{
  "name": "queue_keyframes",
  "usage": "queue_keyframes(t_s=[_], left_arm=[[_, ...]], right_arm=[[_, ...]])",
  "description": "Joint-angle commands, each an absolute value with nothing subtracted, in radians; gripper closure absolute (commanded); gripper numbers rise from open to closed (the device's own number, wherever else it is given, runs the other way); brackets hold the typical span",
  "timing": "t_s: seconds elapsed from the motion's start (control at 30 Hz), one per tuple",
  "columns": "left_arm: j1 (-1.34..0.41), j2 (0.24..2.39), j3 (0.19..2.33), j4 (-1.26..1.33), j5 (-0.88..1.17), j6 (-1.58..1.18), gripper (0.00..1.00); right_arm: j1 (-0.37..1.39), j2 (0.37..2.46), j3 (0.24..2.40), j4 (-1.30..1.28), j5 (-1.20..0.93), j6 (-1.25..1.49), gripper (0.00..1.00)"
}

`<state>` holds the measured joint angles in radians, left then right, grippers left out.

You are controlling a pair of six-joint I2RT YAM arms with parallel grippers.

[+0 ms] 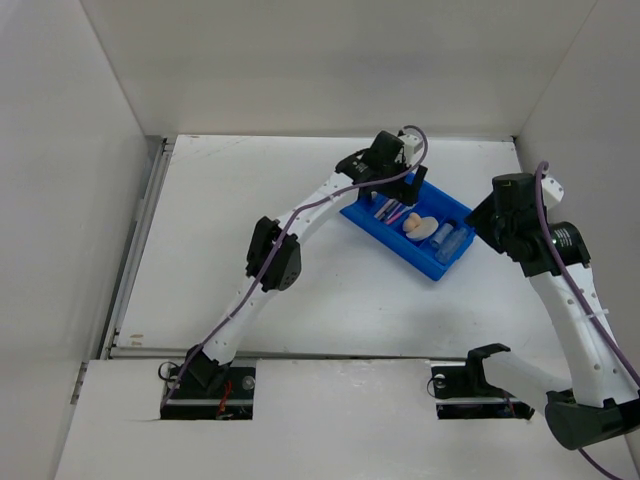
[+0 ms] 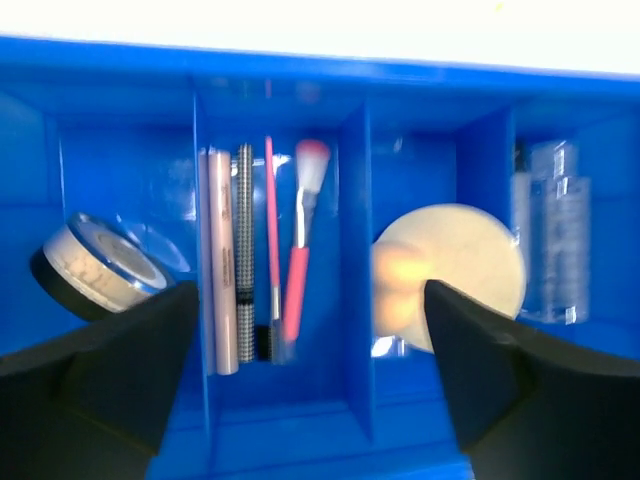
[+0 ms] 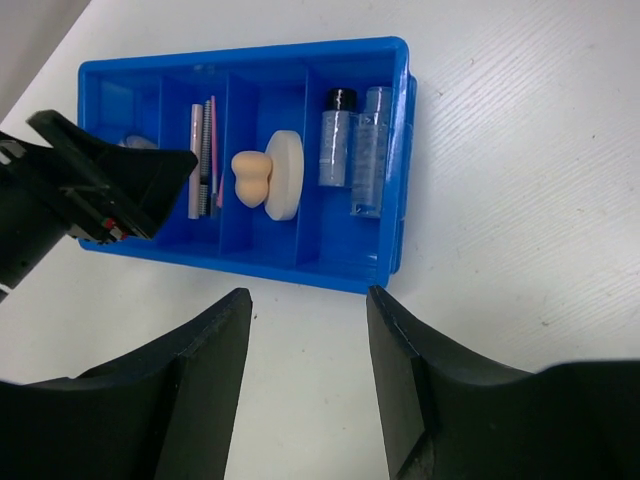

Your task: Organize the makeup

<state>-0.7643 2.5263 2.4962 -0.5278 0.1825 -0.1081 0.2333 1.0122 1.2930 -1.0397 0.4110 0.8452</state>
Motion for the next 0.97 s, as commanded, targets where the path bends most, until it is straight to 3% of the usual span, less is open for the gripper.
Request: queue_keyframes(t_s=[0.0,0.13,0.27,0.3,0.43,0.6,0.77,0.93], left_arm=[[-0.764,2.465,2.572,-0.500,0.215,-0.118,0.02],[-0.764,2.363,2.599,-0.609,0.215,-0.104,0.00],[-0.764,2.118,2.409,-0.664,0.096,-0.083,0.00],[-0.764,2.056,2.278,-0.664,0.048,-0.083,0.00],[-0.707,1.755,1.943,-0.664,-0.204,-0.132,0.00],[-0.466,1.492,1.695,-0.774,-0.295,-0.282,0.00],[-0.313,1.384,1.473,-0.795,-0.366,-0.325,0.00],[-0.265,1.330,1.402,-0.804,-0.422,-0.344,0.00]], right_arm=[[0.238,0.996,1.311,-1.052,0.417,0.851,0.44],[0.238,1.023,1.333,-1.052,0.426,0.851,0.31],[0.238,1.034,1.353,-1.002,0.445,0.827,0.05],[0.238,1.034,1.353,-0.993,0.454,0.818,0.00],[0.238,1.043,1.373,-0.971,0.465,0.805,0.00],[0.238,1.025,1.384,-0.971,0.486,0.805,0.00],[0.238,0.963,1.352,-0.971,0.524,0.805,0.00],[0.238,0.882,1.310,-0.971,0.574,0.805,0.00]])
